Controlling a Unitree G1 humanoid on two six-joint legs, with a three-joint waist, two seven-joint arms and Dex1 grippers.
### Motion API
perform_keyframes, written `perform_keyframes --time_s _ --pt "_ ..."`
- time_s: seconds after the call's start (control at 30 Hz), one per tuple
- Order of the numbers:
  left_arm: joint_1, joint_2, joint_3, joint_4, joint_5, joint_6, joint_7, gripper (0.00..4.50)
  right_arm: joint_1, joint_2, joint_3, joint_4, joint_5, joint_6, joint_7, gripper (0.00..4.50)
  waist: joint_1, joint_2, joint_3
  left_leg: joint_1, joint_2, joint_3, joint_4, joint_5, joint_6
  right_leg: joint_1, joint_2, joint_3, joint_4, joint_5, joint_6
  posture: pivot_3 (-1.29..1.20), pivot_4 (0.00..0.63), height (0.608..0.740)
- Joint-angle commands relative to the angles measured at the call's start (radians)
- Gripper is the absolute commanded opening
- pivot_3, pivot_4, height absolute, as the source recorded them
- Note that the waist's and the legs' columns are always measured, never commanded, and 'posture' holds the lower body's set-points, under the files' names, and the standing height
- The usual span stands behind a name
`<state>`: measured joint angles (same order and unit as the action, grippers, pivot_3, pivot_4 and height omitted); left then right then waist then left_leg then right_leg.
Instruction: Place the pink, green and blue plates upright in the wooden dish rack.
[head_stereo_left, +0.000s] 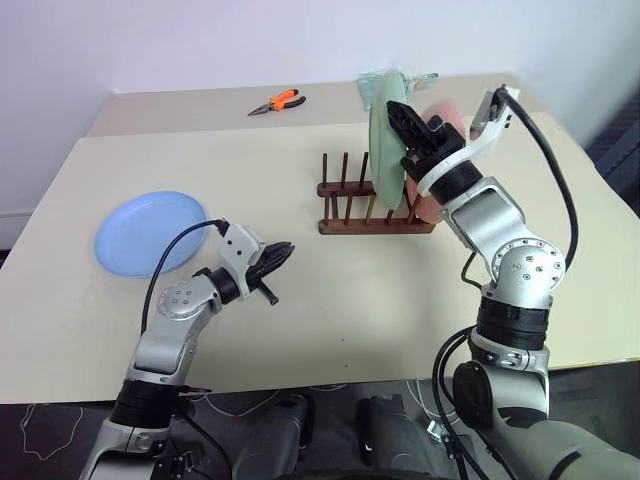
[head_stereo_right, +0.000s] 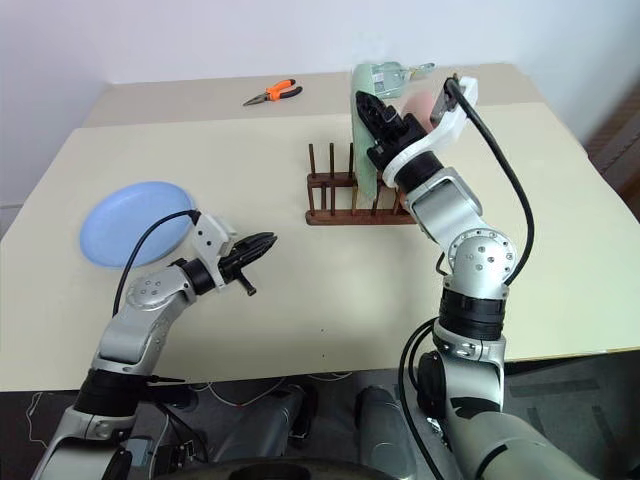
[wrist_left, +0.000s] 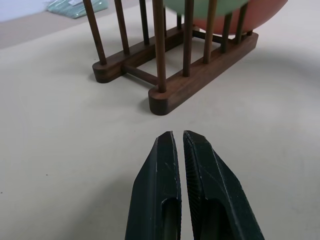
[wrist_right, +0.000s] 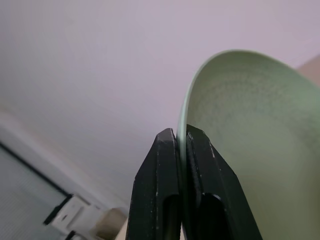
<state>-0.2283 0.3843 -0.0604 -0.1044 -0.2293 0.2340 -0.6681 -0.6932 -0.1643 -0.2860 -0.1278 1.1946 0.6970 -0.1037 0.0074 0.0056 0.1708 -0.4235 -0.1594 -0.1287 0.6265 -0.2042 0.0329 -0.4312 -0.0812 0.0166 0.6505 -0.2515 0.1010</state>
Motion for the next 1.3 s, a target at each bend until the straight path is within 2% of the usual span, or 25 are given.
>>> perform_keyframes --time_s 0.03,0.07,0.1,0.2,0.23,0.3,0.5,0.57,0.8,0.93,1.0,1.03,1.07,1.1,1.17,1.3 --pt "0.001 0.003 0.002 -0.039 -0.003 -0.006 0.003 0.29 -0.041 0.007 -0.003 -0.002 -0.014 -0.016 0.005 0.04 -0.001 0.0 0.0 0.0 0.0 0.0 0.0 0.0 0.0 0.0 0.0 0.0 0.0 0.0 0.0 0.0 0.15 0.727" --pt "0.0 0.003 0.002 -0.038 -0.004 -0.005 0.002 0.29 -0.046 0.003 0.0 0.004 -0.028 -0.021 0.011 0.65 -0.001 0.0 0.0 0.0 0.0 0.0 0.0 0.0 0.0 0.0 0.0 0.0 0.0 0.0 0.0 0.0 0.15 0.727" --pt "0.0 0.001 0.003 -0.038 -0.012 0.004 0.0 0.29 -0.052 -0.008 0.008 0.006 -0.051 -0.026 0.023 0.98 -0.001 0.0 0.0 0.0 0.0 0.0 0.0 0.0 0.0 0.0 0.0 0.0 0.0 0.0 0.0 0.0 0.15 0.727" --pt "-0.003 -0.003 0.009 -0.039 -0.033 0.028 -0.005 0.29 -0.069 -0.064 0.066 0.001 -0.169 -0.039 0.09 2.36 -0.001 0.0 0.0 0.0 0.0 0.0 0.0 0.0 0.0 0.0 0.0 0.0 0.0 0.0 0.0 0.0 0.15 0.727" --pt "-0.004 -0.004 0.011 -0.04 -0.039 0.034 -0.008 0.77 -0.075 -0.086 0.094 -0.004 -0.218 -0.049 0.121 2.86 -0.001 0.0 0.0 0.0 0.0 0.0 0.0 0.0 0.0 0.0 0.0 0.0 0.0 0.0 0.0 0.0 0.15 0.727" --pt "-0.008 -0.002 0.013 -0.042 -0.046 0.043 -0.01 1.53 -0.087 -0.129 0.145 -0.007 -0.31 -0.075 0.182 2.9 -0.001 0.0 0.0 0.0 0.0 0.0 0.0 0.0 0.0 0.0 0.0 0.0 0.0 0.0 0.0 0.0 0.15 0.727" --pt "-0.011 -0.006 0.042 -0.043 -0.041 0.049 0.035 4.48 -0.125 -0.232 0.235 0.015 -0.555 -0.179 0.318 2.9 -0.002 0.0 0.0 0.0 0.0 0.0 0.0 0.0 0.0 0.0 0.0 0.0 0.0 0.0 0.0 0.0 0.15 0.727" --pt "-0.015 -0.012 0.074 -0.044 -0.059 0.062 0.062 4.48 -0.143 -0.254 0.24 0.038 -0.612 -0.208 0.345 2.9 -0.002 0.0 0.0 0.0 0.0 0.0 0.0 0.0 0.0 -0.001 0.0 0.0 0.0 0.0 0.0 0.0 0.15 0.727" --pt "-0.011 -0.002 0.096 -0.062 -0.071 0.081 0.074 4.48 -0.136 -0.271 0.232 0.061 -0.648 -0.179 0.453 2.9 0.001 0.0 0.0 0.0 0.0 0.0 0.0 0.0 0.0 0.0 0.0 0.0 0.0 0.0 0.0 0.0 0.15 0.727" --pt "-0.013 -0.001 0.105 -0.054 -0.057 0.083 0.1 4.48 -0.142 -0.274 0.248 0.074 -0.748 -0.268 0.48 2.9 0.003 0.0 0.0 0.0 0.0 0.0 0.0 0.0 0.0 0.0 0.0 0.0 0.0 0.0 0.0 0.0 0.15 0.727" --pt "-0.019 -0.004 0.126 -0.044 -0.058 0.08 0.124 4.5 -0.156 -0.283 0.263 0.069 -0.791 -0.325 0.521 3.46 0.003 0.0 0.0 0.0 0.0 0.0 0.0 0.0 0.0 0.0 0.0 0.0 0.0 0.0 0.0 0.0 0.15 0.727" --pt "-0.03 -0.01 0.157 -0.03 -0.063 0.097 0.166 4.5 -0.163 -0.298 0.29 0.05 -0.82 -0.354 0.559 3.73 0.003 0.0 0.0 0.0 0.0 0.0 0.0 0.0 0.0 0.0 0.0 0.0 0.0 0.0 0.0 0.0 0.15 0.727" --pt "-0.042 -0.013 0.187 -0.014 -0.057 0.105 0.212 4.5 -0.168 -0.311 0.32 0.032 -0.847 -0.38 0.597 4.23 0.003 0.0 0.0 0.0 0.0 0.0 0.0 0.0 0.0 0.0 0.0 0.0 0.0 0.0 0.0 0.0 0.15 0.727" --pt "-0.055 -0.016 0.225 0.004 -0.051 0.11 0.268 4.5 -0.168 -0.326 0.362 0.01 -0.882 -0.406 0.639 4.44 0.001 -0.001 0.0 0.0 0.0 0.0 0.0 0.0 0.0 0.0 0.0 0.0 0.0 0.0 0.0 0.0 0.15 0.727" --pt "-0.076 -0.013 0.283 0.032 -0.021 0.115 0.369 4.5 -0.161 -0.351 0.447 -0.018 -0.96 -0.466 0.709 4.44 -0.003 -0.001 0.0 0.0 0.0 0.0 0.0 0.0 -0.001 -0.001 0.0 0.0 0.0 0.0 0.0 0.0 0.15 0.727" --pt "-0.13 -0.016 0.466 0.069 0.069 0.21 0.709 4.5 -0.127 -0.342 0.571 -0.025 -1.091 -0.564 0.764 4.44 -0.005 -0.002 0.0 0.0 0.0 0.0 0.0 0.0 -0.001 -0.001 0.0 -0.001 0.001 0.0 0.001 0.0 0.15 0.727"
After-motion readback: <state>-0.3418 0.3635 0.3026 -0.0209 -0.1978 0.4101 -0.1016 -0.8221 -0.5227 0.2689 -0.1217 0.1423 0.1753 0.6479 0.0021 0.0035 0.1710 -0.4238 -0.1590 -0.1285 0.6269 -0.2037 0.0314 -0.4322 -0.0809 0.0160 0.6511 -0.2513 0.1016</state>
